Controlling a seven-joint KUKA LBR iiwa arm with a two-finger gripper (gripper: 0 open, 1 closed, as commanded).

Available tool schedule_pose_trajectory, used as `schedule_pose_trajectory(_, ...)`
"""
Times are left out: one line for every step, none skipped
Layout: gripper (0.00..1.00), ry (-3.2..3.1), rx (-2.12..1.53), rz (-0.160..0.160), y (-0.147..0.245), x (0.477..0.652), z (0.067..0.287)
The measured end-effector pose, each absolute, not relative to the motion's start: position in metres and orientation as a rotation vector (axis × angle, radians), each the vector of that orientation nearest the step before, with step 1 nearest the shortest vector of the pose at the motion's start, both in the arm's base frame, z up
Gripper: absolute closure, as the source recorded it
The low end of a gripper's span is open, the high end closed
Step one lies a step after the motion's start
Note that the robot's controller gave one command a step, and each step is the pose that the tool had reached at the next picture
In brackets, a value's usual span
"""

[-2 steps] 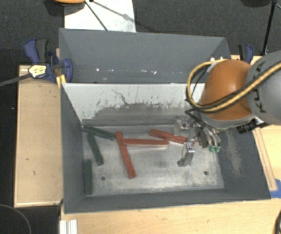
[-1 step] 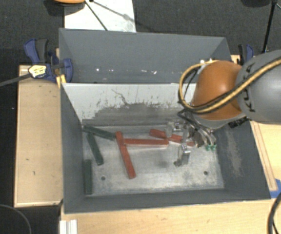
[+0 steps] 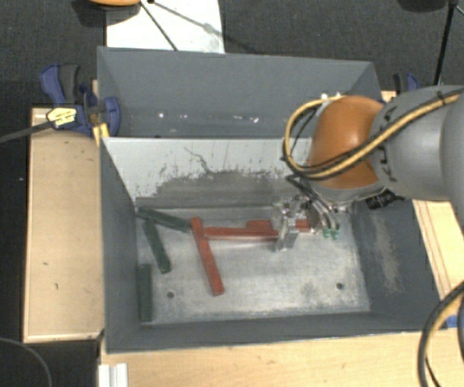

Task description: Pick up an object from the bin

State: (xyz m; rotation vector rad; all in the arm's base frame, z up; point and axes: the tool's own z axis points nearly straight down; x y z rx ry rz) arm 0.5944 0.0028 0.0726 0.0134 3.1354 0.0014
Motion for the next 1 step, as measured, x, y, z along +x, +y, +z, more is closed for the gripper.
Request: schedule_pose_trajectory(1.0,3.135,0.013,0.001,0.0028,0.5944,0.0726)
